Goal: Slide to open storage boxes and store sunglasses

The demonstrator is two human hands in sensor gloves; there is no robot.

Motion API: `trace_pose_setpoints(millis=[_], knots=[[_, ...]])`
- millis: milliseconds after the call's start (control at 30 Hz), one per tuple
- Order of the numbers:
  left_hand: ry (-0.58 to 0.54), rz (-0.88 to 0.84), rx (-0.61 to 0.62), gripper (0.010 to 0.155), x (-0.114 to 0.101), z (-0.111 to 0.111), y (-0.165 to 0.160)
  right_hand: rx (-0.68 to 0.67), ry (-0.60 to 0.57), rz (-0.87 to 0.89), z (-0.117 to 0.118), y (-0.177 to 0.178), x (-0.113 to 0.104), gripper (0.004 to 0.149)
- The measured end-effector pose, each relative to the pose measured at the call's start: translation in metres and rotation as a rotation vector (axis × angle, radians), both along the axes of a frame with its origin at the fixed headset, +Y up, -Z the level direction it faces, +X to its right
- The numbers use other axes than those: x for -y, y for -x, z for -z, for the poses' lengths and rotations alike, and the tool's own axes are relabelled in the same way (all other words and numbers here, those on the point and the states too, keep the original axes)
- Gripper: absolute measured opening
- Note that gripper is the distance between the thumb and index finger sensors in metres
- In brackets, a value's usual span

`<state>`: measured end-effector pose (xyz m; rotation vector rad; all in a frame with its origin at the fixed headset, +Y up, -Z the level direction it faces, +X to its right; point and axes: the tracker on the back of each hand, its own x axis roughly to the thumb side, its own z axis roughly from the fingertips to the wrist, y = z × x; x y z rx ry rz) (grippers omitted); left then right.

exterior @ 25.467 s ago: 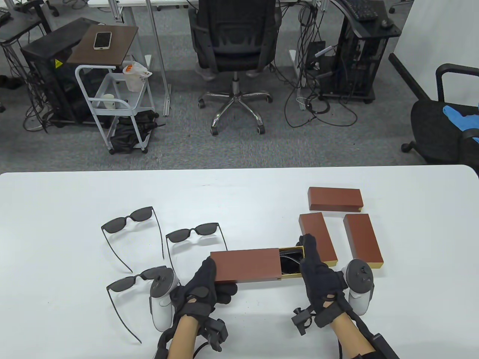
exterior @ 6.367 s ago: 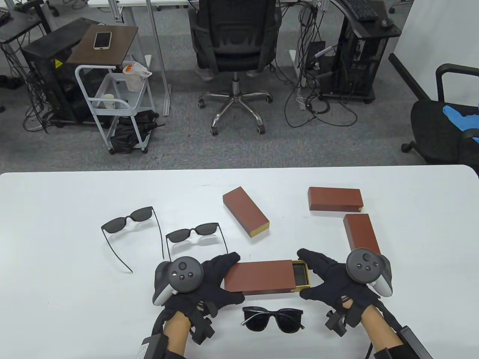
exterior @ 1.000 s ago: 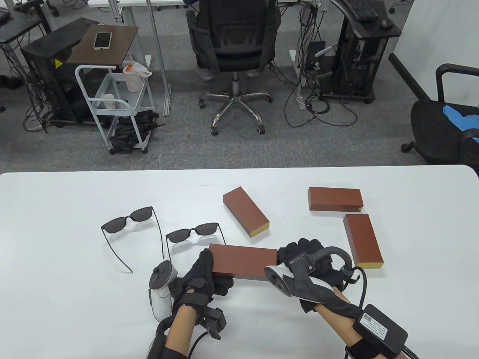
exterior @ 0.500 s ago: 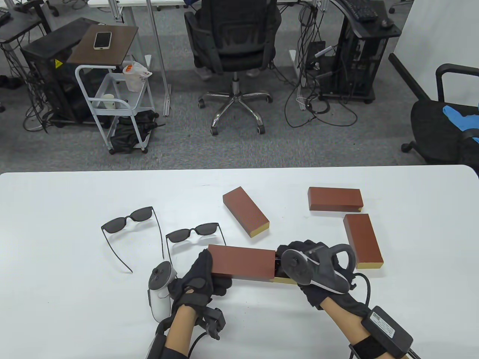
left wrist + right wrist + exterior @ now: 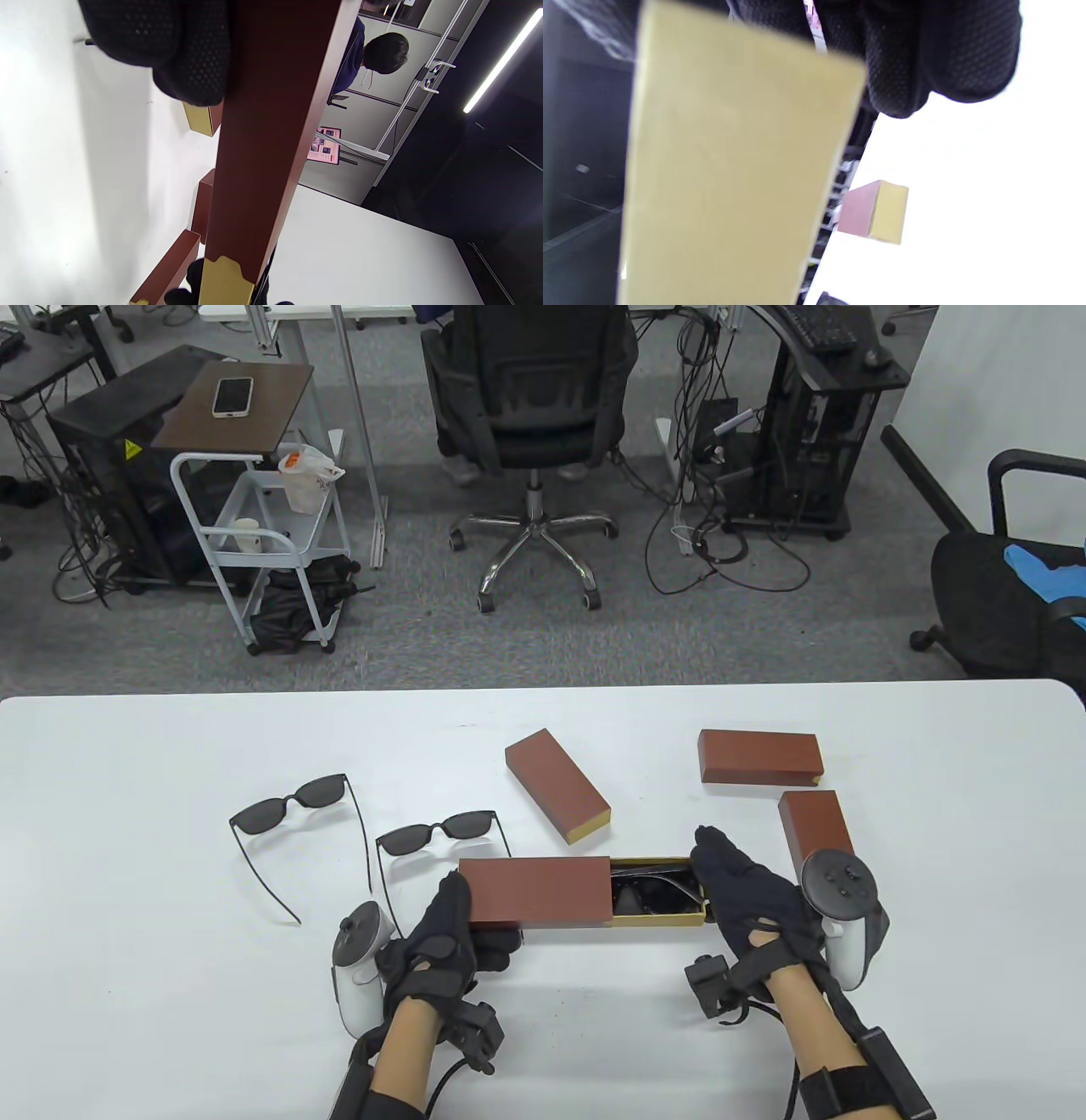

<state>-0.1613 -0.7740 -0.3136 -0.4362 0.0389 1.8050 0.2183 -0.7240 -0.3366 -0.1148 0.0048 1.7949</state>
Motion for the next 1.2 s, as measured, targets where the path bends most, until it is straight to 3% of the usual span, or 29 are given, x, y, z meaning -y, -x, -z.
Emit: trace_pose_setpoints(millis=[133, 667, 867, 1033, 1200], knots=[[0.002, 0.013, 0.034, 0.077, 0.001, 0.0, -0.006, 0.037, -0.011, 0.106, -0.003, 0.003, 0.011, 0.058], [0.004, 0.028, 0.019, 0.077, 0.002, -0.001, -0.003, 0.06, -0.089, 0.007, -0.009, 0.004, 0.008, 0.05], [0.008, -0.003, 0.015, 0.077, 0.002, -0.001, -0.003, -0.026, -0.155, 0.169, -0.011, 0.009, 0.01, 0.066], [0.012, 0.0, 0.015, 0.077, 0.0, -0.002, -0.005, -0.099, -0.19, 0.159, -0.014, 0.018, 0.01, 0.083], [0.019, 0.015, 0.071, 0.077, -0.002, -0.002, -0.013, -0.185, -0.188, 0.212, -0.016, 0.026, 0.01, 0.088]])
